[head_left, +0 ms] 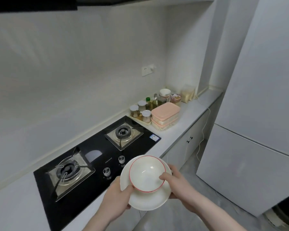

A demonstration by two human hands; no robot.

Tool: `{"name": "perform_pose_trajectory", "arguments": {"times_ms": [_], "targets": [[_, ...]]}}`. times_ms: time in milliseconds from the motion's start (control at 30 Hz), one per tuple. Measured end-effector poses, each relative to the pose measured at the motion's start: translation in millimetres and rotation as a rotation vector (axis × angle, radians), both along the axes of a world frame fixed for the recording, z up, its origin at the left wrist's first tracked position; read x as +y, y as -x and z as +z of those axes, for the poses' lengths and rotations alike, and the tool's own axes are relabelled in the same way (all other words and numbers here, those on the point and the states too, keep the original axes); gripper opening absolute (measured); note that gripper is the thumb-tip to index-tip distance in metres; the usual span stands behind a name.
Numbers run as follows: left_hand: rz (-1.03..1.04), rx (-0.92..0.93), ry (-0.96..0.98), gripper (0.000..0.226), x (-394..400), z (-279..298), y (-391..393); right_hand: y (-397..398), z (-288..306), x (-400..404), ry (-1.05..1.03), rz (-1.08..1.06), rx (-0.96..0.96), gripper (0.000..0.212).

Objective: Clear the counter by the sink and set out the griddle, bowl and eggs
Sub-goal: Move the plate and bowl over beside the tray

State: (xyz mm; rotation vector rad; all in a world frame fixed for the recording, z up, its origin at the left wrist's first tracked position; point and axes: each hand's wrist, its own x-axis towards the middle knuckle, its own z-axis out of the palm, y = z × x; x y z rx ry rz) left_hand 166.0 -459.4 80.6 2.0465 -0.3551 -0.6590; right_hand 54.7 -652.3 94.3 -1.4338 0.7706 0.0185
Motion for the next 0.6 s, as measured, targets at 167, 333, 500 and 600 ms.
{"name": "perform_pose_trajectory", "arguments": {"times_ms": [167,333,500,600], "targets": [[0.014,0.023,0.02,0.02,-82,6,-34,-31,8,-84,0.011,0.035,-0.02,0.04],[0.017,0.017,0.053,0.031,-164,14,-63,-57,24,-165,0.026,0.061,-0.028,0.039],[-0.032,0.042,0.059,0.038,-225,13,-86,-74,33,-228,0.029,0.029,-0.02,0.04],[-0.074,0.035,0.041,0.038,-262,13,-102,-82,34,-261,0.019,0.003,-0.018,0.041]]}}
